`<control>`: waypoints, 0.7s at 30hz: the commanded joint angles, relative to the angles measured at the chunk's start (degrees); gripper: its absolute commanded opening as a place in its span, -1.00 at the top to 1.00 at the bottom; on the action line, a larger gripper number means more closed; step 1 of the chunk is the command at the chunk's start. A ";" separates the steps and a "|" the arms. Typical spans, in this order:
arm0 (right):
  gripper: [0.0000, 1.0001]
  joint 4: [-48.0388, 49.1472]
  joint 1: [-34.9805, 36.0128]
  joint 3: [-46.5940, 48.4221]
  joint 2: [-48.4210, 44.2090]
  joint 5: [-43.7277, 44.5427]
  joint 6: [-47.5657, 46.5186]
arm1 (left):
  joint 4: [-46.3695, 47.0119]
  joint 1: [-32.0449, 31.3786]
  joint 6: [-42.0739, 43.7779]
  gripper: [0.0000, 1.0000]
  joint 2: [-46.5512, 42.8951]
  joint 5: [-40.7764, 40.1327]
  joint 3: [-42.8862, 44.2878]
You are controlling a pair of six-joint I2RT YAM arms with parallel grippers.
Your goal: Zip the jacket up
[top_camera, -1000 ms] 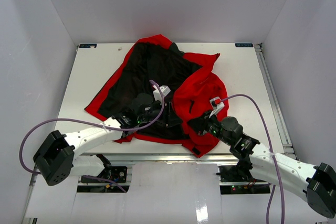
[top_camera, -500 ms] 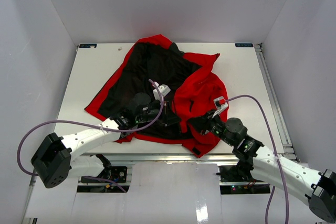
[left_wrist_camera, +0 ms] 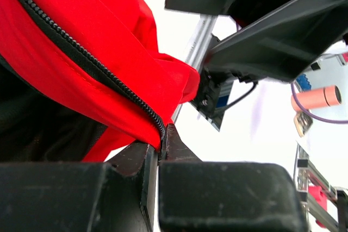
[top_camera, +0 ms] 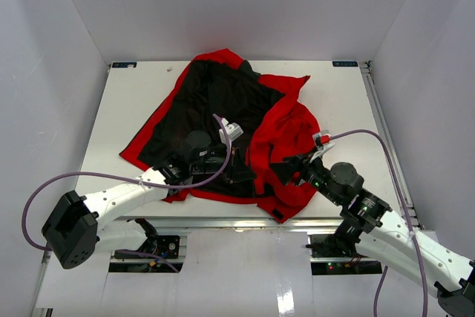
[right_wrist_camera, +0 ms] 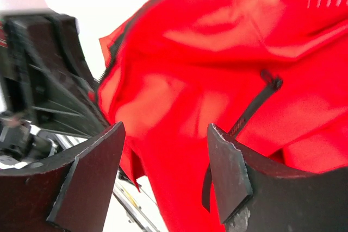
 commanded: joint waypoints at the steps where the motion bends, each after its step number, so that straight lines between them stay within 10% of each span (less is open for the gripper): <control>1: -0.29 2.99 0.14 3.04 -1.62 -8.10 -6.32 | 0.78 0.78 0.81 1.00 -1.54 4.80 1.41; 9: -0.01 16.86 0.05 -1.06 4.75 -30.40 -7.64 | -0.78 1.28 1.01 1.00 -2.42 5.55 2.80; 21: -0.04 12.72 0.05 -5.23 4.24 -23.59 -6.91 | 2.89 1.99 -2.46 1.00 -3.13 11.80 3.47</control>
